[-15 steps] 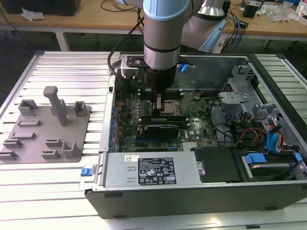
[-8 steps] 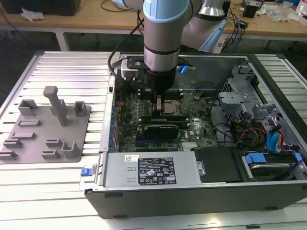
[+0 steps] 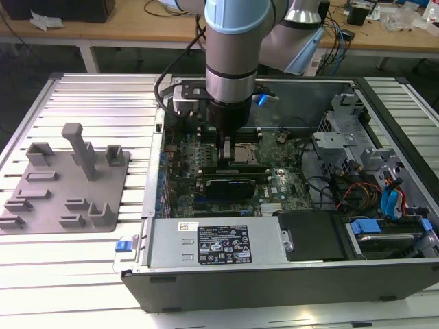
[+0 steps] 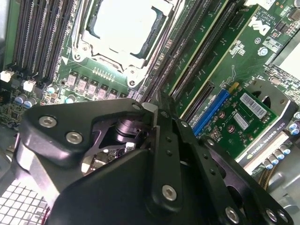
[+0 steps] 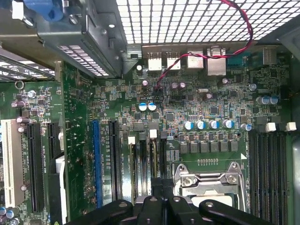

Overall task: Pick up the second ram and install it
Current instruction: 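Press down the second ram until it locks into place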

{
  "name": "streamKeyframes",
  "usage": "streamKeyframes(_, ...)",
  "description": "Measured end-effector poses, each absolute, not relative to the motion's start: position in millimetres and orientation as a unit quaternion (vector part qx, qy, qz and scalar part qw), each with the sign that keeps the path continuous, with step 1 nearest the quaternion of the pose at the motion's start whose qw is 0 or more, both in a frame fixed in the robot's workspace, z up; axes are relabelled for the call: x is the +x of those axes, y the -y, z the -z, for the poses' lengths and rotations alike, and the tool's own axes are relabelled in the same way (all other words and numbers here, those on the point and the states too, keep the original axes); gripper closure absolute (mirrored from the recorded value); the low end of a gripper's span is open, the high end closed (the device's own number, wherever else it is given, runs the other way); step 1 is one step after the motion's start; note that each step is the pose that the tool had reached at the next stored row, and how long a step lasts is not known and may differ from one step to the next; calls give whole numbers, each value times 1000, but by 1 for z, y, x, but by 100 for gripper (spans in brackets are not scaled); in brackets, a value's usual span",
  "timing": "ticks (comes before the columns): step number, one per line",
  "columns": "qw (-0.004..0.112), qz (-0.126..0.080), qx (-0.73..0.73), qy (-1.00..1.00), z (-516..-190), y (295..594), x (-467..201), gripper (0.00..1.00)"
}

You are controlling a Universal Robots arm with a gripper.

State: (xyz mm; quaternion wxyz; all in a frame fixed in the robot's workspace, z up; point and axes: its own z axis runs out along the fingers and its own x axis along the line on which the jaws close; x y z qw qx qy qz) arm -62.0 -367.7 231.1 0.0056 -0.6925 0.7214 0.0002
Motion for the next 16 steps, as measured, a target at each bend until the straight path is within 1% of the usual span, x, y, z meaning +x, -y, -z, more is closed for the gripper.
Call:
streamKeyframes(10,7,0,-693,-721,-230,367,-62,92)
streamKeyframes(13,6,0,-693,-721,-246,368,-62,92)
streamKeyframes(16,5,0,-693,-721,-254,368,-62,92)
